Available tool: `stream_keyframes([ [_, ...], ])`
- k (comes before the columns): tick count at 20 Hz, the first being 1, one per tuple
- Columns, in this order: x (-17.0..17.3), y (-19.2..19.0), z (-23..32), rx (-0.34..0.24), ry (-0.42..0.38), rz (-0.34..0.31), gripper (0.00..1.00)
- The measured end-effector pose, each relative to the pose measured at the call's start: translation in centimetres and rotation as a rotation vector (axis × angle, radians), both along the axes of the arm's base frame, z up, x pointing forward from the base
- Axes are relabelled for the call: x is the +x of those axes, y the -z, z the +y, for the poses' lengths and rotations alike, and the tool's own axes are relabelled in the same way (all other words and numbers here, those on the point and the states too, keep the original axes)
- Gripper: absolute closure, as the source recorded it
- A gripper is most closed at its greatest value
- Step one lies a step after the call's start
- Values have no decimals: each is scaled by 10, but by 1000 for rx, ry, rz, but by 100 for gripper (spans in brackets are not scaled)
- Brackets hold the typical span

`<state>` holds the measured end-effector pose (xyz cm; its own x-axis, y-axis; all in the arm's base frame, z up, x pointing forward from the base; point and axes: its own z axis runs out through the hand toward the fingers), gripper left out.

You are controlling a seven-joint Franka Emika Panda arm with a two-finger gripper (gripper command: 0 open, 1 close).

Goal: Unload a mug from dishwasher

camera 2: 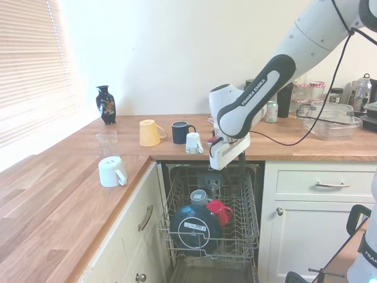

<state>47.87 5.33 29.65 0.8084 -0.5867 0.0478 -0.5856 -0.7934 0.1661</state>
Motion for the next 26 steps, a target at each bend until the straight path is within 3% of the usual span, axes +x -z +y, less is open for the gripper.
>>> stream_keyframes([
  [5,12,31,-3,-27,-63,48,0],
  [13,28,67,-10,-35,-65,38,0],
  [22,37,131,8,-41,-119,62,0],
  [26,47,138,2,-52,-153,52,0],
])
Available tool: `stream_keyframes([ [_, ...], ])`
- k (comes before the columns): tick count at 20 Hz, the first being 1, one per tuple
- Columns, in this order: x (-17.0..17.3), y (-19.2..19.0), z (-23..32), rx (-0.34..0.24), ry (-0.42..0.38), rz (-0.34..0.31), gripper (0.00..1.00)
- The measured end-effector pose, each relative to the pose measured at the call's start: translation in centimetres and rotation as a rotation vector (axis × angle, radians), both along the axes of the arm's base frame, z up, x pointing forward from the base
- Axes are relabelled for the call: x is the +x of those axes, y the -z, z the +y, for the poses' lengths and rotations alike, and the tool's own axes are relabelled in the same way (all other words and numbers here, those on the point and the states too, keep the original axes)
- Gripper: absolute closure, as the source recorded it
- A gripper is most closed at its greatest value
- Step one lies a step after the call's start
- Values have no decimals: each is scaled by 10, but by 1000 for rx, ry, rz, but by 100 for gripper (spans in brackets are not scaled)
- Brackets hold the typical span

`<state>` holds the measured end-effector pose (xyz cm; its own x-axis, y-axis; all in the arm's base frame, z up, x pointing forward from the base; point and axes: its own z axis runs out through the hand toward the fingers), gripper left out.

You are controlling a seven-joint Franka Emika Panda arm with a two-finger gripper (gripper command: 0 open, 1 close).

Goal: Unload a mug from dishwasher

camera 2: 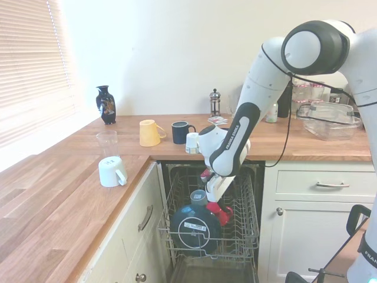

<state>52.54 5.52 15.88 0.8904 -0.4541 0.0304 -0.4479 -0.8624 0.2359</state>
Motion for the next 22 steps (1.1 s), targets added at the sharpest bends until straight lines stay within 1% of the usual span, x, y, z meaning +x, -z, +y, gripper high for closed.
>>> stream_keyframes([
  [3,8,-3,-3,6,-49,-3,0],
  [6,14,0,-3,7,-92,9,0],
  [12,22,20,-4,0,-151,60,0],
  [16,24,32,-5,12,-209,110,0],
  [22,25,42,-6,18,-280,143,0],
])
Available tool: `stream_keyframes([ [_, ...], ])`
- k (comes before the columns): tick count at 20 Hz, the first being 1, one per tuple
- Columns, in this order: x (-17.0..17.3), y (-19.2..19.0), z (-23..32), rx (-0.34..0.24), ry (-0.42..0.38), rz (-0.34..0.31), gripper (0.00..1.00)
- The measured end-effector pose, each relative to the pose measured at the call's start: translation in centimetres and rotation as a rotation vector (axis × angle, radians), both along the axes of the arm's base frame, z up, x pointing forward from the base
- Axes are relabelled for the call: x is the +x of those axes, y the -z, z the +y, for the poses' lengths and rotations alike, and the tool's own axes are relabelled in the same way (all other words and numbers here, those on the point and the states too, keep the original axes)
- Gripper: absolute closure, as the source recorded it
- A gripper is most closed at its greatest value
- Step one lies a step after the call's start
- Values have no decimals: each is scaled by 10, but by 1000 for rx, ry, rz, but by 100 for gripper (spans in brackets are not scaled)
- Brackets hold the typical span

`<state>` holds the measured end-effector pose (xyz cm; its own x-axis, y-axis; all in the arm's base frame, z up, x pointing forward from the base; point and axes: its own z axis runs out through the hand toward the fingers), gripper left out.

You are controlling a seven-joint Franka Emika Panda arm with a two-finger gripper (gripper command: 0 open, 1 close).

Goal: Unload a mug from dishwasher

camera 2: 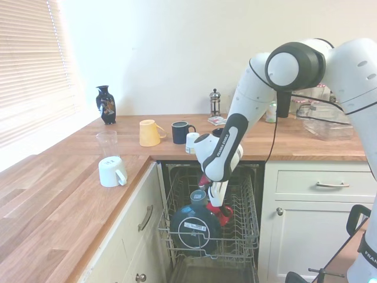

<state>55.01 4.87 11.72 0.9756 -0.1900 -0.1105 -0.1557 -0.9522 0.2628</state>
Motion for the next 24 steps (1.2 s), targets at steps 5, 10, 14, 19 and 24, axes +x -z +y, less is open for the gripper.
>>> stream_keyframes([
  [5,-2,10,7,-7,-26,16,0],
  [10,-5,27,21,-13,-62,41,0],
  [14,-6,38,25,-17,-75,54,100],
  [19,-5,39,24,-17,-88,57,100],
  [24,-3,38,24,-21,-97,54,100],
])
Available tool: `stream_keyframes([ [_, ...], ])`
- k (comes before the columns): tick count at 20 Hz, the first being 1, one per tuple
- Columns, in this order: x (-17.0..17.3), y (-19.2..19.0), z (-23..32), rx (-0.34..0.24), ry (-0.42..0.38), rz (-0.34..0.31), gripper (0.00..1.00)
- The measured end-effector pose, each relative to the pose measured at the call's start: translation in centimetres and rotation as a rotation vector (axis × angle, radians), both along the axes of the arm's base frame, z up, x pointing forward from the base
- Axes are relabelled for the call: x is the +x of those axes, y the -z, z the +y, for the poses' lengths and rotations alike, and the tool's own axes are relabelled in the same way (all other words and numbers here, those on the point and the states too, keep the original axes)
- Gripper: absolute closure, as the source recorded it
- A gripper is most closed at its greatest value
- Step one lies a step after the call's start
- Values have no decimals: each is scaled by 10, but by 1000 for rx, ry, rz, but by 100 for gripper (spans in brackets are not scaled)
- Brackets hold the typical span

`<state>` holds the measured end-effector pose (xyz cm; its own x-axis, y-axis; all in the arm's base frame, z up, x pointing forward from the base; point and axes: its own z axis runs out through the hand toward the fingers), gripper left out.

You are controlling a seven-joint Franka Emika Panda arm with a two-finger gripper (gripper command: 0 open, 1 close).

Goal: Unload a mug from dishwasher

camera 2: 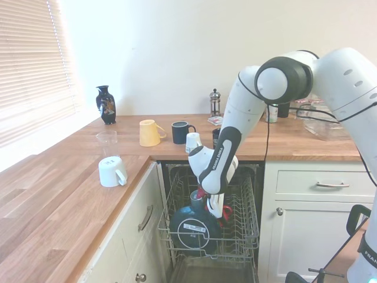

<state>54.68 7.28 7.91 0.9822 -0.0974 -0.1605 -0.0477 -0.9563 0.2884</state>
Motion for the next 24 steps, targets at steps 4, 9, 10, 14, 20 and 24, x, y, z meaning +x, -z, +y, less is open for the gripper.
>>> stream_keyframes([
  [4,1,-1,-2,-8,-7,-2,100],
  [9,0,-1,0,-21,-24,4,100],
  [10,-1,0,1,-25,-29,8,100],
  [14,-2,2,1,-44,-45,11,100],
  [20,-3,2,1,-58,-47,7,100],
  [24,-3,2,2,-64,-40,-3,100],
])
